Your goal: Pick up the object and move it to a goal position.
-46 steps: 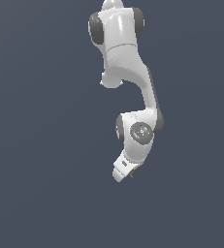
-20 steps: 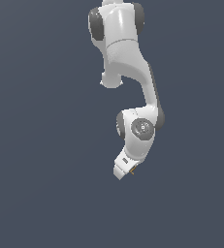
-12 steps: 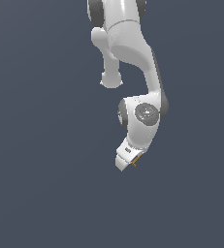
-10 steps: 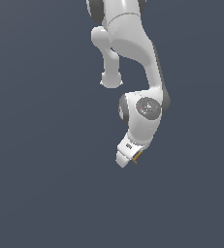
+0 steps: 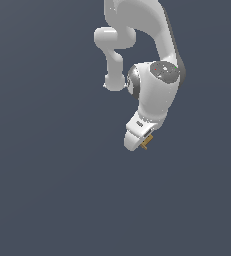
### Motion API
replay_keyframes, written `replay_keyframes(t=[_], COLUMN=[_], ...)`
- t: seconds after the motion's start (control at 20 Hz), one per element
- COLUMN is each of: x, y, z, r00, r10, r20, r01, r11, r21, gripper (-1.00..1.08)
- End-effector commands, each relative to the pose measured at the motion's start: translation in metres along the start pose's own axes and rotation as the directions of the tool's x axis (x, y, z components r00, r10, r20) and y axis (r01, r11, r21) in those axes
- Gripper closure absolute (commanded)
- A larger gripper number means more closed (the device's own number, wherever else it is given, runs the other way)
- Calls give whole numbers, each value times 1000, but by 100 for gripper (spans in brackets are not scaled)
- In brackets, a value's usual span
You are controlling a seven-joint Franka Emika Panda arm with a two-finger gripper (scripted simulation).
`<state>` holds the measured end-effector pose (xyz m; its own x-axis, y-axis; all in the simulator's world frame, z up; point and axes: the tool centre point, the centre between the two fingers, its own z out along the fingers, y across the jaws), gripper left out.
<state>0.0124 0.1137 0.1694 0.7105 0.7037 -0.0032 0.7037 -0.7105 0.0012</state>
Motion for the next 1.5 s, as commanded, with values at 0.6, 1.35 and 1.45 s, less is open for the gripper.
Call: replay_keyframes(t=[0.6,1.35,1.45], x=[-34,-62,-64], y=[-67,-126,-130], z=[-149,-289,-300], r00=[1000,1000,1000], r10=[-1,-1,-1], r20=[-1,-3,-3], r01=[1,1,1], r11=[1000,1000,1000], r21=[-1,1,1], gripper=[108,108,108])
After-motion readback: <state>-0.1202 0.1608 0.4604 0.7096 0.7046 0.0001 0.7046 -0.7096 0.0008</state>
